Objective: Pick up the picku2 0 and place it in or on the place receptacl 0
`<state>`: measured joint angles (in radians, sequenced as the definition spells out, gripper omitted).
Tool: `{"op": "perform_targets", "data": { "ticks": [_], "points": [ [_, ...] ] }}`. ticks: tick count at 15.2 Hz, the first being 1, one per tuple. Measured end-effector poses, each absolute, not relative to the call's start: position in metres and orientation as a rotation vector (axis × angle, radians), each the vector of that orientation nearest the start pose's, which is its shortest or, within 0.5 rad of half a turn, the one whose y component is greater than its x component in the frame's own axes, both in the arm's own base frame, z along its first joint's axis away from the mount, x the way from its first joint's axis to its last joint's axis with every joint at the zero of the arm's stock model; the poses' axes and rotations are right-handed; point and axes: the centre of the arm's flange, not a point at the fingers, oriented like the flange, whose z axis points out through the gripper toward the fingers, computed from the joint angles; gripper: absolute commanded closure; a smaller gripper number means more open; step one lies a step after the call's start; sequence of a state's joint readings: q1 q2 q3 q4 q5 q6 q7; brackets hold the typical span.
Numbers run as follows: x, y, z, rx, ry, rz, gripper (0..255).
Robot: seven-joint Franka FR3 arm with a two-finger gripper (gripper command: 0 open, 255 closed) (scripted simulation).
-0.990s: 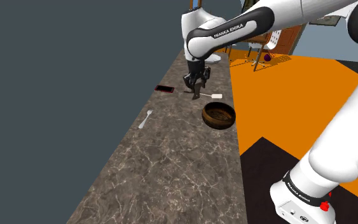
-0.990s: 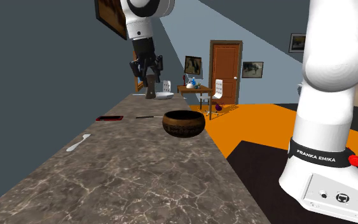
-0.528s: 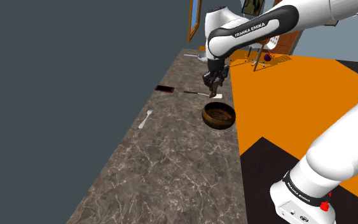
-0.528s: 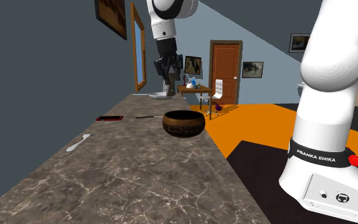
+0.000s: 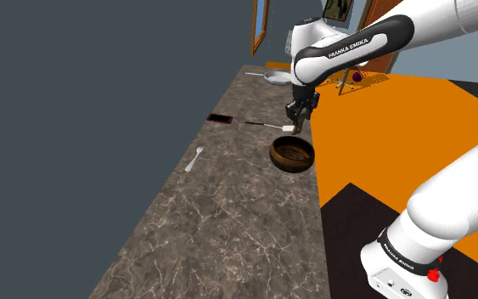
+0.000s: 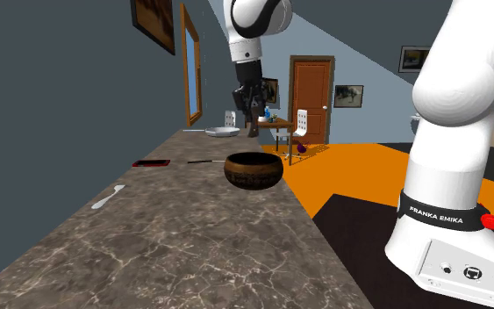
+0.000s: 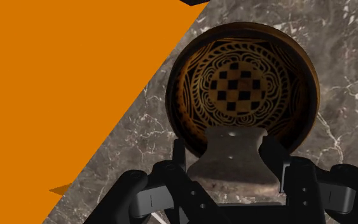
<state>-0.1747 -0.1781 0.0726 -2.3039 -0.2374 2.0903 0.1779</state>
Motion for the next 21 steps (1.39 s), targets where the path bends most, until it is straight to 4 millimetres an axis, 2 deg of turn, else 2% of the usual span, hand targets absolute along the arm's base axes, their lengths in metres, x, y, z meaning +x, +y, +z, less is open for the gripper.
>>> {"op": "perform_targets", "data": {
  "ticks": [12, 18, 19, 21],
  "points": [
    [0.476, -0.061, 0.355, -3.349, 0.267, 0.048, 255],
    [0.476, -0.061, 0.350, -3.348, 0.267, 0.047, 255],
    [0.476, -0.061, 0.350, -3.348, 0.267, 0.047, 0],
    [0.476, -0.061, 0.350, -3.348, 0.267, 0.047, 0]
  ]
}}
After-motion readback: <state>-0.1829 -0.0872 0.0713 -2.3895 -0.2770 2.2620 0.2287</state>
